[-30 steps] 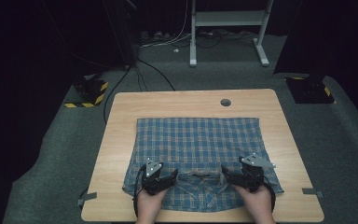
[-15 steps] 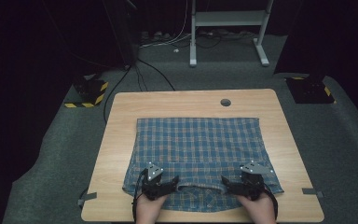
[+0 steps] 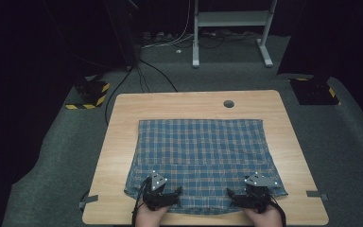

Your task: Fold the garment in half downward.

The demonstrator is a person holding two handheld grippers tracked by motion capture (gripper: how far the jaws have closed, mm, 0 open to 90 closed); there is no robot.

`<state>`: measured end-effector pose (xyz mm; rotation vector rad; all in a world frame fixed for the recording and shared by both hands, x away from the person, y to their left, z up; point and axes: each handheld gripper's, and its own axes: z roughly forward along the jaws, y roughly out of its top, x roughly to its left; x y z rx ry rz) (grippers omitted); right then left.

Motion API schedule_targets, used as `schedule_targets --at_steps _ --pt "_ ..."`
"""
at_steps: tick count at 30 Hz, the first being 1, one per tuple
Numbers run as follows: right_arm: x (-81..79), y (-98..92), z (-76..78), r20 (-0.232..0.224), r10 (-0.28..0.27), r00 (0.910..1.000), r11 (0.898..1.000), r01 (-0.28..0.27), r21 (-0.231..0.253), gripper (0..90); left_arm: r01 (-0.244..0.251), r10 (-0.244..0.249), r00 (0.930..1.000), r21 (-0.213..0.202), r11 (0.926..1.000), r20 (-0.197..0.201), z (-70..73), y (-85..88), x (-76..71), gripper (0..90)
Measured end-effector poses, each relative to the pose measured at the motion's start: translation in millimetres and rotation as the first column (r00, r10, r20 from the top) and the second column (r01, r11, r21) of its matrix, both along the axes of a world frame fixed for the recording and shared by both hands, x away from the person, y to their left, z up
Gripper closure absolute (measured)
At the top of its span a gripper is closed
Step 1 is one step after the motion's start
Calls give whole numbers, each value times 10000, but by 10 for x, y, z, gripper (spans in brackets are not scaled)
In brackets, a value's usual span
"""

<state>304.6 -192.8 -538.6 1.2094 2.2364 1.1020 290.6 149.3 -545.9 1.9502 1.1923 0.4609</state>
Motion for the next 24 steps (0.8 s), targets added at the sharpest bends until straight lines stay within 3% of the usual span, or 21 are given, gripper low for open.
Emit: schedule_targets --at_steps 4,10,19,24 --pt "-25 33 -5 0 90 10000 9989 -90 -467 102 27 -28 9999 101 9999 123 -28 12 -34 193" --pt "-10 38 -67 -474 62 9989 9985 -88 -540 98 118 -121 9999 403 9991 84 -35 -18 -32 172" --pt "-13 -6 -35 -815 172 9965 9969 -234 -754 98 384 -383 9992 145 9992 -63 -26 36 -21 154" --pt "-10 -12 -29 -691 289 9972 9963 -343 -792 86 403 -405 9991 -163 9991 -146 -3 148 -9 101"
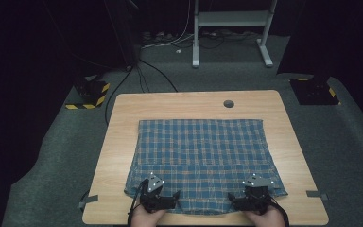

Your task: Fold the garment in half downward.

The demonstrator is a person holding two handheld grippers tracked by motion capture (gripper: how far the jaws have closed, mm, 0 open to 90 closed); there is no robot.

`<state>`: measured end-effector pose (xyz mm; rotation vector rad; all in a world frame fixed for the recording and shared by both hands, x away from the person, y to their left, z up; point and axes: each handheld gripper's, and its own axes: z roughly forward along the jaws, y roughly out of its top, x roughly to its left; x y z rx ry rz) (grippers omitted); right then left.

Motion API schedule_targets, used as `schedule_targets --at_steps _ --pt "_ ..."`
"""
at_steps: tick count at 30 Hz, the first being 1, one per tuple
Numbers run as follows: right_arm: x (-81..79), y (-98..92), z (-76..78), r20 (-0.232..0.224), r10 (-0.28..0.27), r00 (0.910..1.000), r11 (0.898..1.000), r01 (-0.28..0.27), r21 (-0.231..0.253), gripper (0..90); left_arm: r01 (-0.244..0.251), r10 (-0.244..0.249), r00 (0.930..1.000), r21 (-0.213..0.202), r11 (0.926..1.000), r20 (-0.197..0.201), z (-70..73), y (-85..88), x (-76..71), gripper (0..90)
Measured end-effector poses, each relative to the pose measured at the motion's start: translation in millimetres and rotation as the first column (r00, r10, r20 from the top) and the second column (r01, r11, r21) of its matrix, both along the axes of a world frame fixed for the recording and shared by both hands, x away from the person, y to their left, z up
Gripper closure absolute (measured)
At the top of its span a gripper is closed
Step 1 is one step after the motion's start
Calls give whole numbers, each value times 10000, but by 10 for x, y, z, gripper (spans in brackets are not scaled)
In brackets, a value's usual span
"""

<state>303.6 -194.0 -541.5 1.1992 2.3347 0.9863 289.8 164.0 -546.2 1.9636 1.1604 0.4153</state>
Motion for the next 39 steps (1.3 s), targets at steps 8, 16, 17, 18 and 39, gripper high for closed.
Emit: schedule_targets --at_steps 8,16,17,18,39 --pt "7 -23 47 661 -32 9978 9991 4 413 59 -260 238 9987 477 9985 455 20 231 42 43" --pt "80 -49 65 892 -121 9959 9973 56 732 52 -854 839 9961 550 9948 282 -2 459 105 34" --pt "100 -52 71 940 -123 9955 9974 55 720 52 -936 918 9954 787 9925 268 -1 468 105 32" --pt "117 -54 71 958 -111 9953 9974 42 720 52 -994 966 9948 1044 9896 310 -1 473 106 32" --pt "325 100 -32 247 37 9997 9995 -29 -327 62 -1374 1371 9905 1523 9787 124 -25 541 149 26"
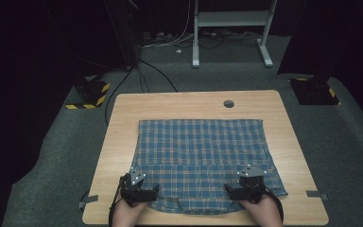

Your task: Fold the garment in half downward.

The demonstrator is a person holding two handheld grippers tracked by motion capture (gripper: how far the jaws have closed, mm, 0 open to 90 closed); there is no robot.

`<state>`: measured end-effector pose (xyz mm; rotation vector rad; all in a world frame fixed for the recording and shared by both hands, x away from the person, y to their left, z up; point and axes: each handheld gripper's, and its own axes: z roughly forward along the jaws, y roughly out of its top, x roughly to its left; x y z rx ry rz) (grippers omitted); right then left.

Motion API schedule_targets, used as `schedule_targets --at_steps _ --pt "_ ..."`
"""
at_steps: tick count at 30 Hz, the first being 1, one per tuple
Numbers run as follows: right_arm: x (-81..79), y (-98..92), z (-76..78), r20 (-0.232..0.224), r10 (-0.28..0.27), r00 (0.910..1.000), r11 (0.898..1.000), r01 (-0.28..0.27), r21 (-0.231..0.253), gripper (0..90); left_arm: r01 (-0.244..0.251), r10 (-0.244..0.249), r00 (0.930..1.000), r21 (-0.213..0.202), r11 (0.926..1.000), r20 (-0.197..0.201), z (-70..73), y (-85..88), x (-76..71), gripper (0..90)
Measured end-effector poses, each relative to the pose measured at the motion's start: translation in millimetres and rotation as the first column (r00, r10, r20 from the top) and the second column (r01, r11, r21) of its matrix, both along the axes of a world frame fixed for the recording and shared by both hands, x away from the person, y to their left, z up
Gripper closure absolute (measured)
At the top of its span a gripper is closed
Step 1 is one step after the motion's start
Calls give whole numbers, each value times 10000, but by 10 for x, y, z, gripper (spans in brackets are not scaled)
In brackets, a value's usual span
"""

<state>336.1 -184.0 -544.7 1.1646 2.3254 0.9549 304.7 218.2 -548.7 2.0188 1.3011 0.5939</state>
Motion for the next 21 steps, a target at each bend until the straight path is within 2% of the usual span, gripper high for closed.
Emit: schedule_targets --at_steps 16,21 --pt "-41 -136 23 -188 -241 9995 9996 238 -164 74 210 -208 9995 76 9998 -253 21 -95 7 30" --pt "-67 -222 34 -309 -456 9985 9987 449 -238 74 644 -642 9974 54 9979 -337 24 -189 19 33"
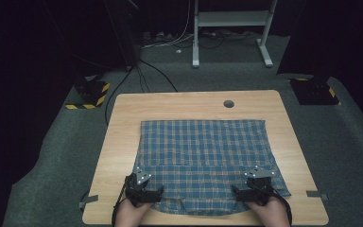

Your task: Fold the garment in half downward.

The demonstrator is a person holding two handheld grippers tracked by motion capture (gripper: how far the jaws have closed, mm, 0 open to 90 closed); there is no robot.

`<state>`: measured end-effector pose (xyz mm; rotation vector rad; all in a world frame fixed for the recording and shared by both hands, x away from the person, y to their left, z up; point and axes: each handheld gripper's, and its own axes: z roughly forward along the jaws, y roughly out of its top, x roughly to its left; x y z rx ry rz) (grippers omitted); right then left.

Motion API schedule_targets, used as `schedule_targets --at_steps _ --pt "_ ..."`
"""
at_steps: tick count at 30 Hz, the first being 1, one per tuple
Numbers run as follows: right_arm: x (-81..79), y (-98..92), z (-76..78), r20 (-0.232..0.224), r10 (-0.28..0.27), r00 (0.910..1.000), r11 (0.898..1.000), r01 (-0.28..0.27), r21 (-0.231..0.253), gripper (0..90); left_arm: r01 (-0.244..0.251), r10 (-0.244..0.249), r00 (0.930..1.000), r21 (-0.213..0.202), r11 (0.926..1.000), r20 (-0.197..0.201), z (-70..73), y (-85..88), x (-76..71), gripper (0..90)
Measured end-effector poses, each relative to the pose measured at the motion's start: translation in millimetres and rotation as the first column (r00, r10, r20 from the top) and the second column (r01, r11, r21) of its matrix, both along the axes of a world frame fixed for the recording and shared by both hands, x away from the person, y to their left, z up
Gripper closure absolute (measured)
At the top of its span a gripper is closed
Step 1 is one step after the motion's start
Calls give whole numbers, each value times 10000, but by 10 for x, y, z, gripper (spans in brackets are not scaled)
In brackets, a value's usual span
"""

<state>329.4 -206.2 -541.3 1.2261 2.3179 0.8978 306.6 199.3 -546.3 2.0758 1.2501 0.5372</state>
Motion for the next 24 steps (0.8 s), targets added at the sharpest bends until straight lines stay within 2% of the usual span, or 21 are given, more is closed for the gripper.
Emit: schedule_targets --at_steps 9,17,21,24 --pt "-69 -244 12 -134 -634 9979 9980 633 -63 74 725 -724 9974 54 9974 -67 9 -221 29 34" --pt "-158 -542 18 -187 -1434 9895 9897 1433 -73 74 1600 -1600 9871 75 9871 -39 8 -473 37 30" --pt "-182 -651 19 -210 -1718 9849 9851 1718 -30 74 1853 -1853 9827 128 9826 -17 18 -492 53 26" --pt "-183 -667 23 -214 -1651 9860 9863 1651 -21 77 1906 -1903 9816 -167 9815 154 52 -475 58 20"
